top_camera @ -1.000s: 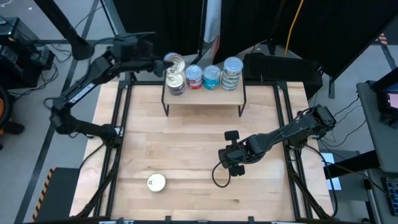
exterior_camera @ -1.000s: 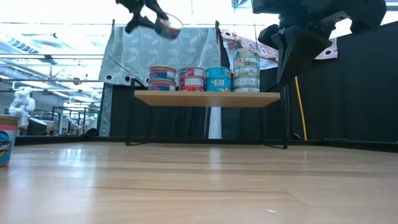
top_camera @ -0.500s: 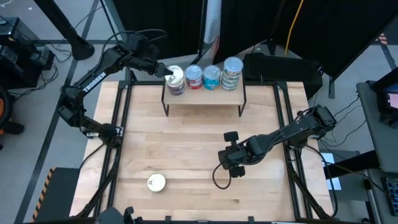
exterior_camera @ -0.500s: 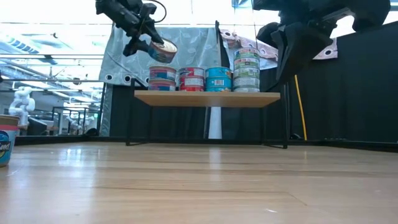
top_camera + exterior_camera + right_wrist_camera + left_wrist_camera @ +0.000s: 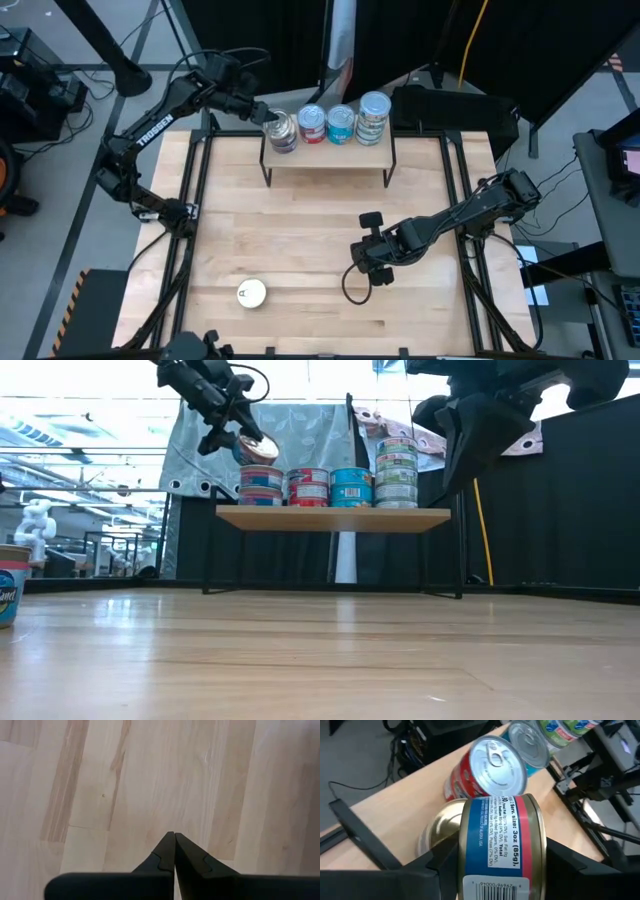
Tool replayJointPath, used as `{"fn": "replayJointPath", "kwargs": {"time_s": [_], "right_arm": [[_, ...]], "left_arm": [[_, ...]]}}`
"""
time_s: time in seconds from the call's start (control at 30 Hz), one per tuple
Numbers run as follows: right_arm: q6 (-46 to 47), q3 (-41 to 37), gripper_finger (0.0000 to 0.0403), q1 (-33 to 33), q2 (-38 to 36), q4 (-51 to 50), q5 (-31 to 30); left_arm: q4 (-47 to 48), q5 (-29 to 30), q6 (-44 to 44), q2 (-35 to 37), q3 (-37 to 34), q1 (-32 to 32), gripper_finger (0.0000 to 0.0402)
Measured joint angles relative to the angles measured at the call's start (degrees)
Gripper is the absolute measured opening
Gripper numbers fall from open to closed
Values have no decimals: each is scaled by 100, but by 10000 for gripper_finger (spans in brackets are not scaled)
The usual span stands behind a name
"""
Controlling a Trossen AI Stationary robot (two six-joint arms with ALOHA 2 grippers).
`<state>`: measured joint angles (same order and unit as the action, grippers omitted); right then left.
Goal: Stack canned seafood by type on shelf
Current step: Stack the blue pink tuna can on top of the other blue tuna cans on the shelf
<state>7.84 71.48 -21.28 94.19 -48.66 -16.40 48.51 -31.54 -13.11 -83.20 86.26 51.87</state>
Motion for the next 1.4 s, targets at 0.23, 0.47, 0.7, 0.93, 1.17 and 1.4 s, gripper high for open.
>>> {"fn": "replayJointPath", "kwargs": {"time_s": [0.23, 0.47, 0.7, 0.93, 1.17, 1.4], "right_arm": [[0, 0, 0, 0, 0, 4, 0], [0, 0, 0, 0, 0, 7, 0], [0, 0, 0, 0, 0, 8, 2], [0, 0, 0, 0, 0, 9, 2], [0, 0, 0, 0, 0, 9, 2], [0, 0, 0, 0, 0, 9, 2]], "left_arm": [[-150, 176, -12, -4, -21, -63, 218], [-485, 169, -211, -187, -118, -89, 220], [-468, 160, -176, -312, -120, -89, 221], [-604, 149, -139, -279, -120, -89, 221], [-610, 136, -107, -262, -113, -85, 218], [-580, -201, -134, -262, -111, -85, 185]]}}
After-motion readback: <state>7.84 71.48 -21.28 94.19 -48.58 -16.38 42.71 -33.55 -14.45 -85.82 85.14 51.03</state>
